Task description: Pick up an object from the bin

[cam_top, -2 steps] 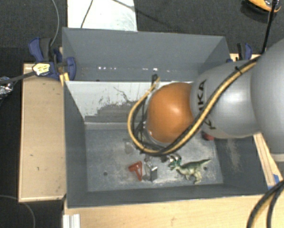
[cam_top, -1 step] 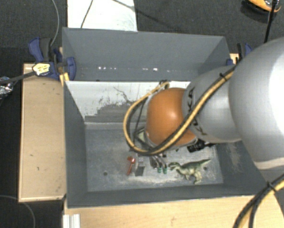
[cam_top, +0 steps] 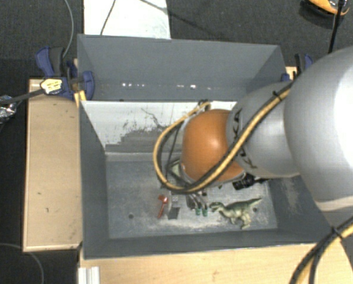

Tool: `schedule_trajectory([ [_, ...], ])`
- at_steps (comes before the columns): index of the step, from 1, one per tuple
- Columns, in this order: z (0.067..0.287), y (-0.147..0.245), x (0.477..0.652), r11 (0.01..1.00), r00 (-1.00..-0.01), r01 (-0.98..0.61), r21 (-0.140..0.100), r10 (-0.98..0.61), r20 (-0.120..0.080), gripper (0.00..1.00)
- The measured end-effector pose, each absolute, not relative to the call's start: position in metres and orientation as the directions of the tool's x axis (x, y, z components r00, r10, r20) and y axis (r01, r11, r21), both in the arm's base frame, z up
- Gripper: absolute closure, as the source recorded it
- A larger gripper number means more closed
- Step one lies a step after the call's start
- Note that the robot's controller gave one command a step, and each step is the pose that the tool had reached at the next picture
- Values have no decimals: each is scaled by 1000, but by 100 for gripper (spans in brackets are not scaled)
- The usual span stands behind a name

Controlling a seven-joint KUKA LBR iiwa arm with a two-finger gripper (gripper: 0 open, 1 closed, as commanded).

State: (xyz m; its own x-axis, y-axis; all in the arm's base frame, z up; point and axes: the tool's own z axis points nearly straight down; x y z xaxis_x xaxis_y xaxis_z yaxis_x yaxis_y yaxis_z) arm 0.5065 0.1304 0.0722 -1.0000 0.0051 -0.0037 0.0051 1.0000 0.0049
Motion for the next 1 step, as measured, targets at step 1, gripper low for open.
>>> schedule_trajectory([
  [1,103,131,515,1000,-1000,-6,4,-6,0,100],
])
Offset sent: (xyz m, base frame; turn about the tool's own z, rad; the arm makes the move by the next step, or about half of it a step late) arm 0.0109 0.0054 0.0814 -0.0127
